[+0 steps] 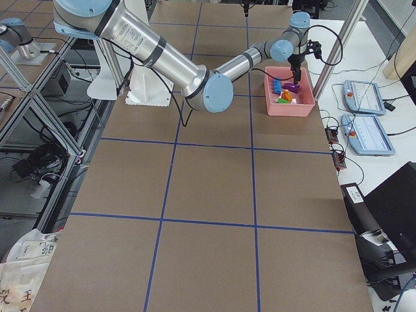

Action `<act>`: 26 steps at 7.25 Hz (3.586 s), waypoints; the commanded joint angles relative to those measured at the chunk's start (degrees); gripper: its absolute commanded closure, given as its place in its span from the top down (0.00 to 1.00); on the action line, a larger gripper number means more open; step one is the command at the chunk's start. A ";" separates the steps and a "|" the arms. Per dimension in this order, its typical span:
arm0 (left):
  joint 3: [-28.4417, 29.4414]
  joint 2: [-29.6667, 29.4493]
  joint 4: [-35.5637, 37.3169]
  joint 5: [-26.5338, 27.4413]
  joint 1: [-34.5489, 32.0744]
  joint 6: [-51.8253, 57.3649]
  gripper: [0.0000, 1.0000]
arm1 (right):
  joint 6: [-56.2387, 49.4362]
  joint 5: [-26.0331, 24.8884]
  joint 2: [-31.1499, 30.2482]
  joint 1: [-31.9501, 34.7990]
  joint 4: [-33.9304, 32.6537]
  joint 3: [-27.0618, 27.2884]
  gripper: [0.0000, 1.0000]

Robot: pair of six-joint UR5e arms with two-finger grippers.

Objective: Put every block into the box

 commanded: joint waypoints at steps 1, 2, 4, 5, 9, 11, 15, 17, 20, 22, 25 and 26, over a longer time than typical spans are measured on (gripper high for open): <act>1.54 1.42 0.76 -4.87 -6.37 7.13 1.00 | -12.64 4.41 -18.56 7.32 -11.60 22.51 1.00; 3.64 2.38 0.77 -7.87 -9.45 10.39 1.00 | -19.49 4.67 -27.70 10.31 -12.33 29.22 1.00; 5.66 5.11 0.77 -10.00 -17.79 22.83 1.00 | -33.55 5.11 -43.90 15.93 -11.55 36.73 1.00; 8.81 5.20 0.68 -9.83 -21.05 30.22 1.00 | -37.88 6.94 -48.32 18.22 -11.46 36.75 1.00; 9.20 11.08 0.94 -9.92 -23.28 36.09 1.00 | -38.45 4.58 -56.79 22.98 -12.34 36.32 1.00; 9.19 11.00 1.82 -9.75 -23.19 35.83 1.00 | -43.07 8.34 -61.25 27.28 -11.73 35.97 1.00; 9.11 10.73 1.82 -9.83 -23.11 35.65 1.00 | -48.82 10.12 -64.53 31.43 -11.63 35.26 1.00; 9.11 10.73 1.82 -9.92 -23.11 35.48 1.00 | -48.82 10.39 -64.71 31.43 -11.63 35.17 1.00; 9.28 10.91 2.17 -9.92 -23.02 35.13 1.00 | -48.39 10.56 -64.01 31.43 -12.42 34.12 1.00; 8.93 12.31 1.39 -11.67 -22.67 27.93 1.00 | -48.30 10.56 -63.14 31.26 -18.01 34.21 1.00; 8.06 12.14 1.91 -12.38 -21.97 27.22 1.00 | -48.91 10.65 -63.04 31.25 -21.22 32.28 1.00; 7.79 12.05 2.00 -12.29 -21.27 27.13 1.00 | -49.00 10.48 -63.04 31.25 -21.04 31.40 1.00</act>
